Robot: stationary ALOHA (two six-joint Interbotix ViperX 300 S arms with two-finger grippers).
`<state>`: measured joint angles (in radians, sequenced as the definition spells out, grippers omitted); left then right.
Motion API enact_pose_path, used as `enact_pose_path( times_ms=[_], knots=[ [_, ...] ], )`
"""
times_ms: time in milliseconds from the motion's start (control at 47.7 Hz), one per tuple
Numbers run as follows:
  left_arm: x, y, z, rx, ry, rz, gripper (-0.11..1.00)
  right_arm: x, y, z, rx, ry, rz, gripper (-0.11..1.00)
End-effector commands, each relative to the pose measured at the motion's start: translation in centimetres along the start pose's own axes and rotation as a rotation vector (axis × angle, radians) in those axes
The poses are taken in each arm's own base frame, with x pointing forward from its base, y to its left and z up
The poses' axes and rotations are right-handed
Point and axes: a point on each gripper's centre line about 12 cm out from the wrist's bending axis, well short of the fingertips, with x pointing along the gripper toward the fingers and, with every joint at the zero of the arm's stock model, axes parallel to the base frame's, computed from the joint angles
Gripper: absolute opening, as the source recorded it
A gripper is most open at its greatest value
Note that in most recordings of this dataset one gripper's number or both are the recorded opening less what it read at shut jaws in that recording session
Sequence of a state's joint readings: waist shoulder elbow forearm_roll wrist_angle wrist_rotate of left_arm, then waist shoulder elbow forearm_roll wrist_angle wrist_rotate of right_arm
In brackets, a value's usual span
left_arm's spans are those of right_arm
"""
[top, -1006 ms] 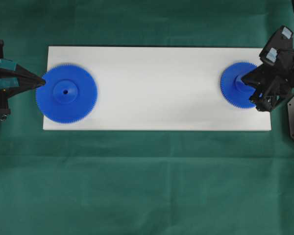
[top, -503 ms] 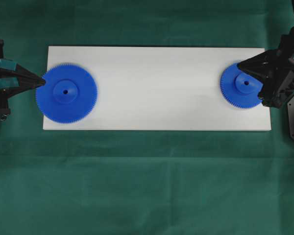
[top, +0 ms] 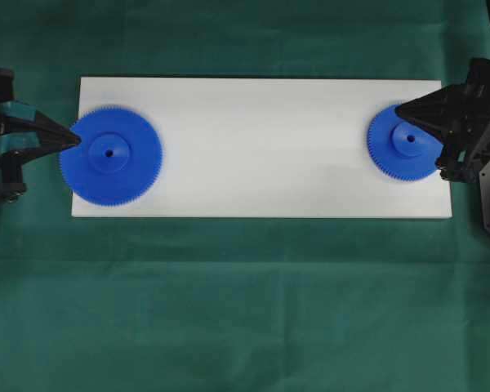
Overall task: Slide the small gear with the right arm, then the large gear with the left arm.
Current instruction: 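Move the left gripper onto the large blue gear's hub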
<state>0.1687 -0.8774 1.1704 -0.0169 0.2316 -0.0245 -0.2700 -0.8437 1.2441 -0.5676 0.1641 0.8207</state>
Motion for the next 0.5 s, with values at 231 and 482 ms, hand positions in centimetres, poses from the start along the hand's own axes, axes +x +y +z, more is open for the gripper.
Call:
enact_pose_path(
  times_ms=[231,482],
  knots=[
    [2.7,0.0,-0.7,0.006,0.101,0.003,0.0,0.0,0.2,0.5,-0.003,-0.017,0.012,0.5],
    [5.0,0.6,-1.7,-0.001,0.153,0.024,0.0,0.0,0.2,0.4,-0.002,-0.014,0.012,0.5]
  ],
)
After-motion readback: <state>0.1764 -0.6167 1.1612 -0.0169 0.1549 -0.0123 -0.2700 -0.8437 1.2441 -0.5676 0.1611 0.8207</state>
